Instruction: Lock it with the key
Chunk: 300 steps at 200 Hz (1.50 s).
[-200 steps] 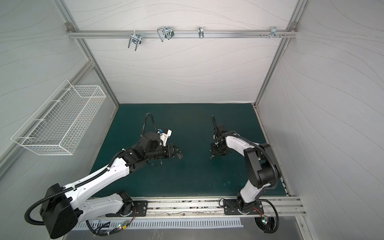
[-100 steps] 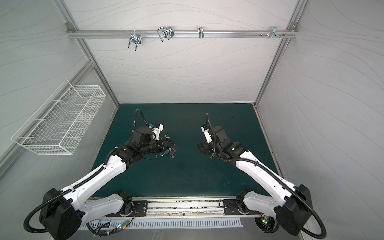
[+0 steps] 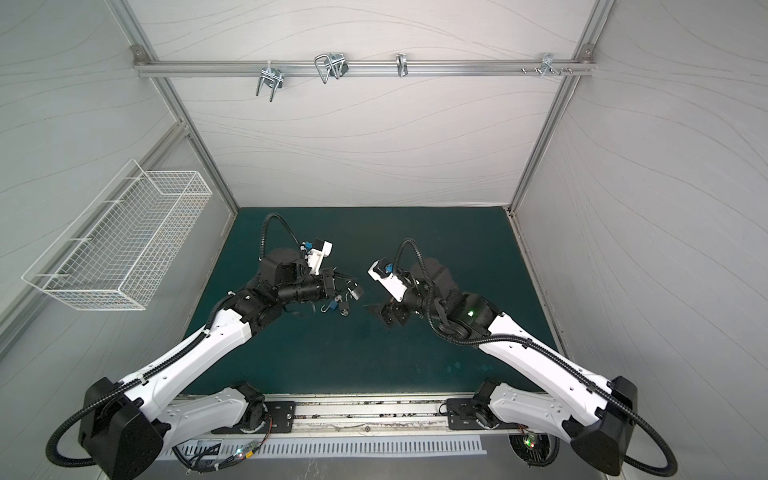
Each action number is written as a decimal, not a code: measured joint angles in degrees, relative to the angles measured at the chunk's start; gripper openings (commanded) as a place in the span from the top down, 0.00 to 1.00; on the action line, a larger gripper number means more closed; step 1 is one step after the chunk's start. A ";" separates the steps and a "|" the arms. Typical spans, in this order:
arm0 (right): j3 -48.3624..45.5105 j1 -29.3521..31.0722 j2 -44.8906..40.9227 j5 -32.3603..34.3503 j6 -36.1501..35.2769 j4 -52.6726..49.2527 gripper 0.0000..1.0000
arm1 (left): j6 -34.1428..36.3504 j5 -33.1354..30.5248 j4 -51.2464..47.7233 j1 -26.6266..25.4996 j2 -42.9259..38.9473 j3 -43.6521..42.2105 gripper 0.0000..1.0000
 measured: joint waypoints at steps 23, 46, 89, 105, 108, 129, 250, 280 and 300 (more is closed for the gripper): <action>0.92 0.44 2.08 0.42 -0.59 0.61 0.13 | -0.63 0.98 1.44 -1.07 0.22 0.00 1.00; 0.96 0.46 3.37 0.44 0.79 1.57 0.18 | -1.14 1.44 2.89 -2.03 0.26 0.00 1.00; 0.98 0.63 5.33 0.90 6.34 3.78 0.27 | -1.49 1.55 3.89 -2.58 0.26 0.00 1.00; 1.01 1.33 6.01 1.99 7.93 4.26 0.31 | -1.49 1.55 3.91 -2.58 0.28 0.02 1.00; 1.03 1.49 6.16 2.16 7.98 4.28 0.31 | -1.51 1.53 3.91 -2.58 0.31 0.02 1.00; 1.14 2.69 7.23 3.87 9.03 4.35 0.37 | -1.51 1.53 3.91 -2.58 0.35 0.02 1.00; 1.27 3.78 7.80 6.88 11.74 4.92 0.83 | -1.70 0.96 4.81 -2.58 0.85 0.00 1.00; 1.20 4.20 7.56 9.86 13.42 4.57 0.98 | 1.55 -1.95 -0.15 -2.82 0.76 2.47 0.46; -0.04 3.45 6.29 13.57 15.30 4.20 1.00 | 5.51 -7.10 -6.60 -2.84 0.00 5.42 0.19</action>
